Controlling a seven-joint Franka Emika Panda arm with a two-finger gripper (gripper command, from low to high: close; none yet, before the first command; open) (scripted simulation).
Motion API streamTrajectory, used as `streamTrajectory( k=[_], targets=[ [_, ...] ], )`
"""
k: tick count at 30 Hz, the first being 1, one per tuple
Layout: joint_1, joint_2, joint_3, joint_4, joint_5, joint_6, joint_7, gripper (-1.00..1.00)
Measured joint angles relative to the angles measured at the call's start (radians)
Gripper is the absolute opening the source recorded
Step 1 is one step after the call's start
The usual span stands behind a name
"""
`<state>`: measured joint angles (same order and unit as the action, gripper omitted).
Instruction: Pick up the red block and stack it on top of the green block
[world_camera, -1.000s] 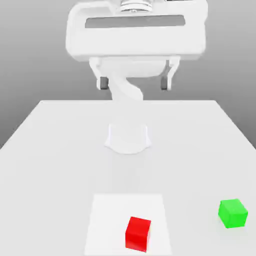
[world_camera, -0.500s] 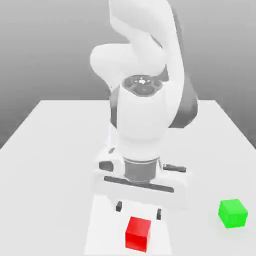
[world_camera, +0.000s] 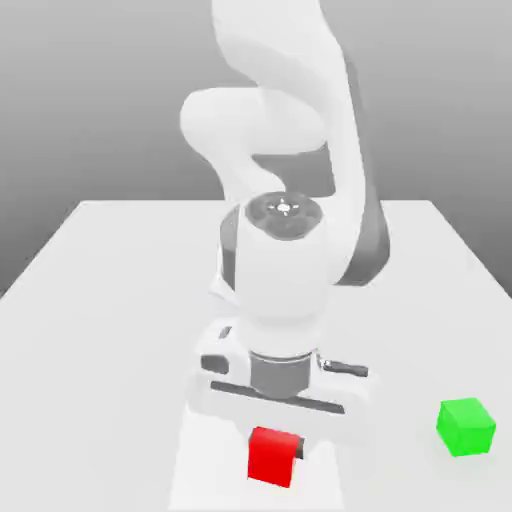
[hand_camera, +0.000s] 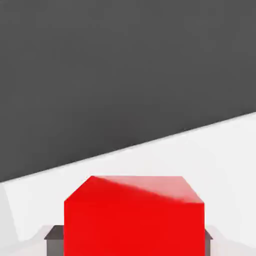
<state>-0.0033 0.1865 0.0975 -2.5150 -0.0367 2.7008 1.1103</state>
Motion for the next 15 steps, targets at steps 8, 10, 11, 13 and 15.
streamTrajectory(
  k=[8,10,11,13,15],
  targets=[
    [0.198,-0.052,0.241,0.02,-0.047,-0.08,-0.195,-1.0],
    [0.238,0.004,0.25,0.032,-0.103,-0.041,-0.184,-1.0],
    [0.253,0.038,0.24,0.035,-0.133,-0.014,-0.168,-1.0],
    [0.281,0.097,0.211,0.04,-0.181,0.037,-0.137,1.0],
    [0.281,0.097,0.211,0.04,-0.181,0.037,-0.137,1.0]
  ],
)
